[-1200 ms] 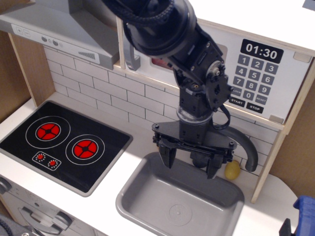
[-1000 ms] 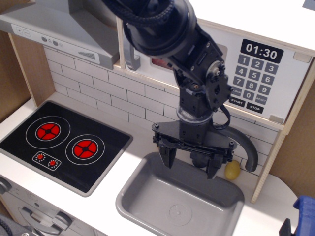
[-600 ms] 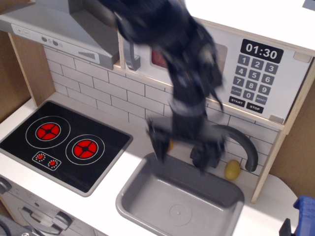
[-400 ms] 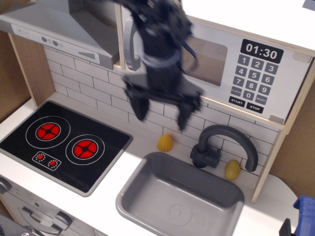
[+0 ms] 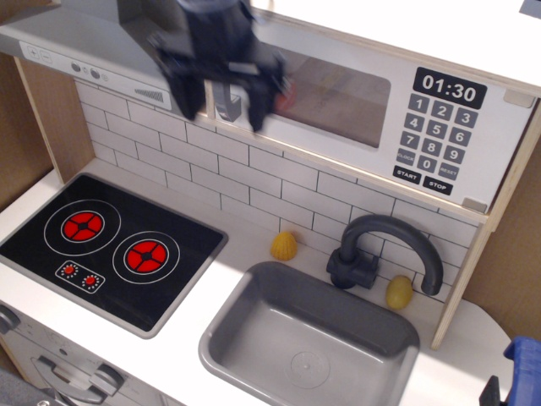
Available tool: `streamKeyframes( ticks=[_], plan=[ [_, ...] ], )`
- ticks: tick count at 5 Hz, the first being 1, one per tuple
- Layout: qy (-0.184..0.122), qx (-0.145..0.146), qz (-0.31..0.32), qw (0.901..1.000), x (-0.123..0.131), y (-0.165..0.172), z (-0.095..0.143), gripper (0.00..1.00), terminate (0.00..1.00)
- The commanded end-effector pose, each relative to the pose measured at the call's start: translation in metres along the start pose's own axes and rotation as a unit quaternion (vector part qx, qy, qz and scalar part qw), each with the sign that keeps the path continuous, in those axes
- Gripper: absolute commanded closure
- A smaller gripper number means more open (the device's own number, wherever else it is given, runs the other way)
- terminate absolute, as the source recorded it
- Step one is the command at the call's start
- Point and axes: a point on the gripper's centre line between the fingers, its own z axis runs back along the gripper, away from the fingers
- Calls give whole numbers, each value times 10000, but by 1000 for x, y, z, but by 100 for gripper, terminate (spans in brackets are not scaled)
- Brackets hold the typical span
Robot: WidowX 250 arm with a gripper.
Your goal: Open microwave
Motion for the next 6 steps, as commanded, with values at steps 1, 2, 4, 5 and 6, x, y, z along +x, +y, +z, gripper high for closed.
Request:
streamKeyframes(
  ticks=[1, 2, 4, 5, 6],
  plan=[
    [-391, 326, 308, 9982, 16, 32, 11, 0, 0],
    [-443, 86, 216, 9987, 25, 38, -1, 0, 0],
    [-545, -516, -134, 9971, 40, 16, -19, 0, 0],
    [-595, -518, -150, 9968, 48, 8, -22, 0, 0],
    [-732, -207, 57, 9971, 56, 14, -21, 0, 0]
  ],
)
